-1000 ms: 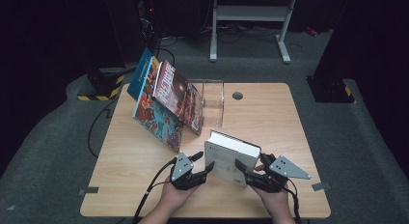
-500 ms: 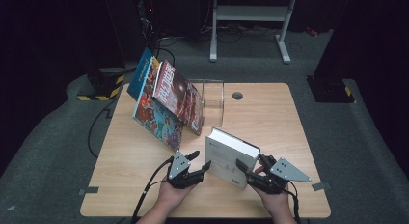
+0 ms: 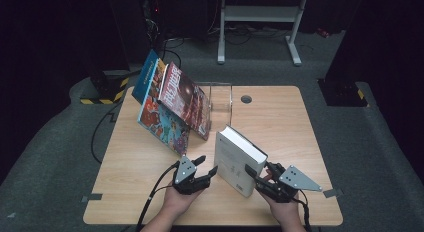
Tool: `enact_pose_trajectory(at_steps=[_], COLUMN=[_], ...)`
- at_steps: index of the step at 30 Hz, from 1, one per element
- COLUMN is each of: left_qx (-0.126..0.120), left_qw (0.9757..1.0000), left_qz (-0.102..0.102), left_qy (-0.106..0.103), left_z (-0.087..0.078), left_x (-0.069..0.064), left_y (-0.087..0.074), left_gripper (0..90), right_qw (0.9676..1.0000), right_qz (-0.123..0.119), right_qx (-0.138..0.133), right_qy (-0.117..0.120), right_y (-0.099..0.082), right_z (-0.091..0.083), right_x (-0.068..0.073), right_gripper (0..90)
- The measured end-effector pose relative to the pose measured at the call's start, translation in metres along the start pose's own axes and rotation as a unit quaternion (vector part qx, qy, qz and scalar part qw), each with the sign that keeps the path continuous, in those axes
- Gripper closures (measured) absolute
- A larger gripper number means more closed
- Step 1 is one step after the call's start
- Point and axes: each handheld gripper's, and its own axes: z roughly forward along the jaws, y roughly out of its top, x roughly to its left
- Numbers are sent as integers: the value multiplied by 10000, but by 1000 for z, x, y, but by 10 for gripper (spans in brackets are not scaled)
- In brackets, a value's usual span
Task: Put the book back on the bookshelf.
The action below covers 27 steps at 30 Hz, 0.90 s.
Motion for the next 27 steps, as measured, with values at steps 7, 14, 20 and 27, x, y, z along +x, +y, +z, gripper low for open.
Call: enact_pose_trajectory(at_steps=[7, 14, 20, 27], left_qx=[218, 366, 538, 843], left_qw=[9997, 9992, 9982, 9959], left_qz=[-57, -95, -98, -41], left_qy=[75, 155, 235, 334], left_z=[4, 8, 11, 16], left_x=[4, 7, 10, 15], left_y=[-2, -5, -7, -12], left_gripper=[397, 385, 375, 349], right_qw=[9997, 9987, 9969, 9963], right_qz=[-55, -92, -115, -124], right_qx=[10, -18, -27, -27], right_qy=[-242, -508, -774, -851], right_y=[0, 0, -1, -1], right_z=[-2, -5, -7, -8], right_x=[1, -1, -2, -3], right_gripper=[533, 534, 534, 527])
